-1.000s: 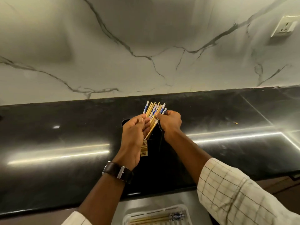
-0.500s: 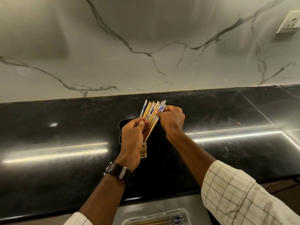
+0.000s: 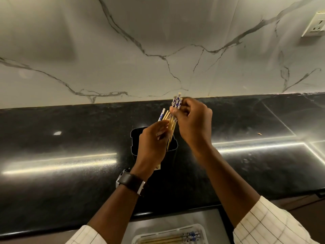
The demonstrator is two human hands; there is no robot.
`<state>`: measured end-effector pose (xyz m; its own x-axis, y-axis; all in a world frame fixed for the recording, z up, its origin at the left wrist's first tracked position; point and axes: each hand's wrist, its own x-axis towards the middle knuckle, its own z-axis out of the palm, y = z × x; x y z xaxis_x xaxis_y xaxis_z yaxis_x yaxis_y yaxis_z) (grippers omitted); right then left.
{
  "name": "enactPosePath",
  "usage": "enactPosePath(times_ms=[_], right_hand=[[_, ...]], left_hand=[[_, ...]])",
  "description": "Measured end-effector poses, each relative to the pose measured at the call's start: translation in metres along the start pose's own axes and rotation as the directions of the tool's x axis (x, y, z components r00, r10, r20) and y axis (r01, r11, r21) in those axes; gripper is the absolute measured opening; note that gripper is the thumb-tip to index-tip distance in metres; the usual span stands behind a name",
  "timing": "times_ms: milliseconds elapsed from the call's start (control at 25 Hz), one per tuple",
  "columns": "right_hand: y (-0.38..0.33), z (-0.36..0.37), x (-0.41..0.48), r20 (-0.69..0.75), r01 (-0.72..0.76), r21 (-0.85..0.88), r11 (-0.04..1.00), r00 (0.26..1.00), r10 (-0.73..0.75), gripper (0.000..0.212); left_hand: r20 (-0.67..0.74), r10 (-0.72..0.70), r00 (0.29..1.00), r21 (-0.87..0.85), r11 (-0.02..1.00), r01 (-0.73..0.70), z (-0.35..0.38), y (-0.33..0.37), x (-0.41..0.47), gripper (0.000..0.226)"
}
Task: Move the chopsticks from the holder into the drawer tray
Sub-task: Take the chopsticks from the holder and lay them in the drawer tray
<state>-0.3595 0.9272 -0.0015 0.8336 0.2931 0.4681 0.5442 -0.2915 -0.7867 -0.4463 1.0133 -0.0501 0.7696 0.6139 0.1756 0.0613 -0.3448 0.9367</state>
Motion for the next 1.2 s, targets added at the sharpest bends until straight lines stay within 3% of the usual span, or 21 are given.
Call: enactPosePath(times_ms=[120,200,320,400,520,640,720,800,880,960,1000,1080,1200], right_hand=[[-0.026,-0.022,0.002,0.010,0.122,0.087,0.989,0.992,-0.123,0.021],[-0.039,-0.039,0.004,0.061,0.112,0.243,0.964,0.990,-0.130,0.026],[-0.045,-0.067,0.004,0.217,0.065,0.370,0.927,0.964,-0.154,0.052],[-0.043,-0.078,0.000,0.276,0.056,0.351,0.935,0.948,-0.160,0.061],[-0.035,-0.087,-0.011,0.331,0.046,0.311,0.949,0.931,-0.154,0.047],[-0.022,-0.094,-0.035,0.408,-0.062,0.352,0.934,0.908,-0.093,0.041],[-0.009,-0.095,-0.070,0.432,-0.261,0.462,0.848,0.901,0.042,0.043],[0.008,-0.093,-0.117,0.450,-0.494,0.567,0.659,0.856,0.254,0.039],[0.030,-0.093,-0.169,0.483,-0.686,0.575,0.446,0.724,0.492,0.038],[0.054,-0.091,-0.216,0.497,-0.813,0.543,0.209,0.512,0.700,0.039],[0.065,-0.089,-0.235,0.480,-0.842,0.530,0.098,0.393,0.785,0.036],[0.086,-0.082,-0.263,0.424,-0.825,0.557,-0.097,0.182,0.887,0.027],[0.107,-0.073,-0.290,0.410,-0.748,0.605,-0.272,0.000,0.912,0.029]], left_hand=[[-0.014,0.157,0.987,0.080,0.985,-0.156,-0.003,0.004,0.002,0.032],[-0.013,0.243,0.970,0.092,0.966,-0.241,-0.008,0.002,0.000,0.023],[0.122,0.262,0.957,-0.028,0.965,-0.260,-0.016,-0.004,-0.020,0.012],[0.230,0.229,0.946,-0.124,0.971,-0.205,-0.018,-0.005,-0.036,0.012],[0.379,0.163,0.911,-0.221,0.972,-0.082,-0.021,-0.003,-0.058,0.027],[0.517,0.083,0.852,-0.242,0.969,0.053,-0.028,-0.005,-0.091,0.025],[0.596,-0.021,0.803,-0.234,0.952,0.198,-0.034,-0.014,-0.121,0.026],[0.676,-0.170,0.717,-0.159,0.917,0.367,-0.039,-0.025,-0.151,0.026],[0.752,-0.326,0.573,-0.020,0.858,0.514,-0.042,-0.039,-0.183,0.028],[0.755,-0.467,0.461,0.117,0.787,0.606,-0.047,-0.055,-0.211,0.030],[0.719,-0.530,0.449,0.169,0.761,0.626,-0.050,-0.063,-0.224,0.029],[0.578,-0.648,0.496,0.178,0.693,0.699,-0.057,-0.078,-0.246,0.023],[0.225,-0.808,0.544,-0.222,0.501,0.836,-0.056,-0.092,-0.273,0.015]])
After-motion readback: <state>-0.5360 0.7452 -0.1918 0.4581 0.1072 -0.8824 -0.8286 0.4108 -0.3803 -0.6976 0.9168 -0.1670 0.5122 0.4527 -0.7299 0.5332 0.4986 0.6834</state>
